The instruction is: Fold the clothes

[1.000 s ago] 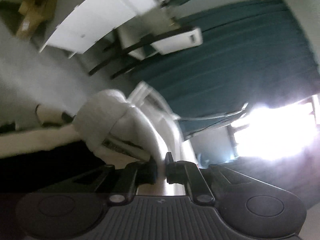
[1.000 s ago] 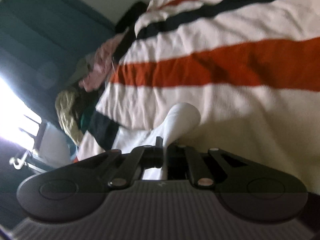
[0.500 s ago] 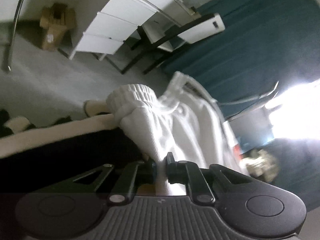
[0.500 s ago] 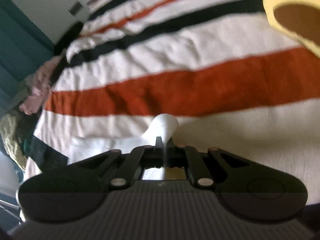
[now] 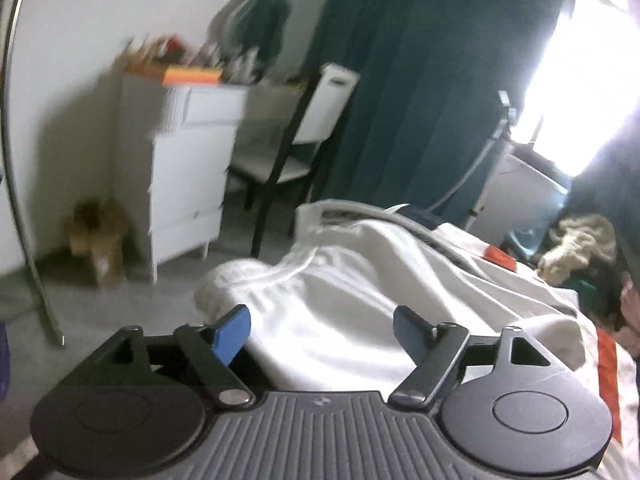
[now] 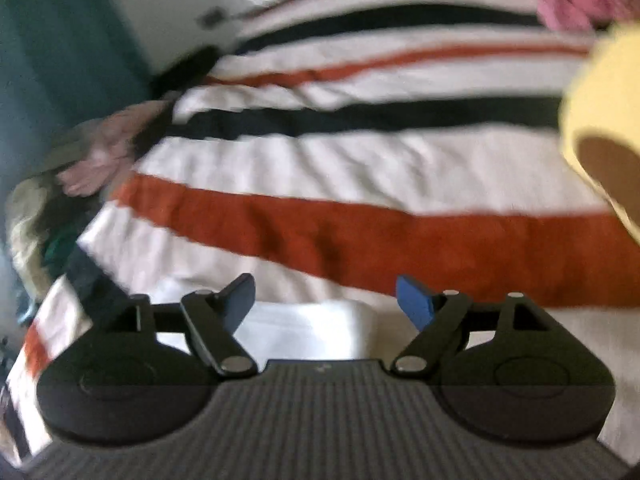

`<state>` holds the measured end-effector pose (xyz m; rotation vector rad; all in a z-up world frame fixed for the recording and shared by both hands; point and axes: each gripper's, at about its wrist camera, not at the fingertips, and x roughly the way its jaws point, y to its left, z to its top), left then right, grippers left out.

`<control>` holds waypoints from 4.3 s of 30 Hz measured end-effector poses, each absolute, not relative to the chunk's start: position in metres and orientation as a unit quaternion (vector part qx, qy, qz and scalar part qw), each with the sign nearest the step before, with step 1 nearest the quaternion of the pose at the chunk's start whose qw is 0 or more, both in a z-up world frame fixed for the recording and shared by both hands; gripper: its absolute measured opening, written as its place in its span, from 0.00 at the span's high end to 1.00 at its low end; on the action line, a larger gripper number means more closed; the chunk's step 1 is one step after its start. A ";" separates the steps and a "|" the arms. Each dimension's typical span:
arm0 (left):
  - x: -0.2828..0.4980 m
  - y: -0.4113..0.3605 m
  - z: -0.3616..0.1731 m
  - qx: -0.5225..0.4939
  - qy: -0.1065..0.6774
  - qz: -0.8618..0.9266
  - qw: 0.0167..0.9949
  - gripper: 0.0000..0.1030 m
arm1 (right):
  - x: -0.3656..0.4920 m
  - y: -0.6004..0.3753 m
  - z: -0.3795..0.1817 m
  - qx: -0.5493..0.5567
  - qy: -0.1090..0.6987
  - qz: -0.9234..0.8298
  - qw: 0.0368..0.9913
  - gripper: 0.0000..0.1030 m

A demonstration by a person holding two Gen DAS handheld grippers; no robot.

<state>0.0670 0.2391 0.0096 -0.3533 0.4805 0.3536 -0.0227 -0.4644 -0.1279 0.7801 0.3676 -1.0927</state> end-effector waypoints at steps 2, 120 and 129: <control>0.067 0.220 0.012 -0.155 0.227 0.153 0.949 0.20 | -0.011 -0.444 -0.108 0.308 0.168 -0.464 0.813 0.23; 0.250 -0.253 0.011 0.118 0.075 -0.322 0.936 0.87 | 0.069 -0.320 -0.141 0.350 0.197 -0.253 0.880 0.23; 0.223 -0.190 -0.011 0.081 0.150 -0.300 0.939 0.32 | 0.065 -0.329 -0.145 0.364 0.193 -0.263 0.873 0.23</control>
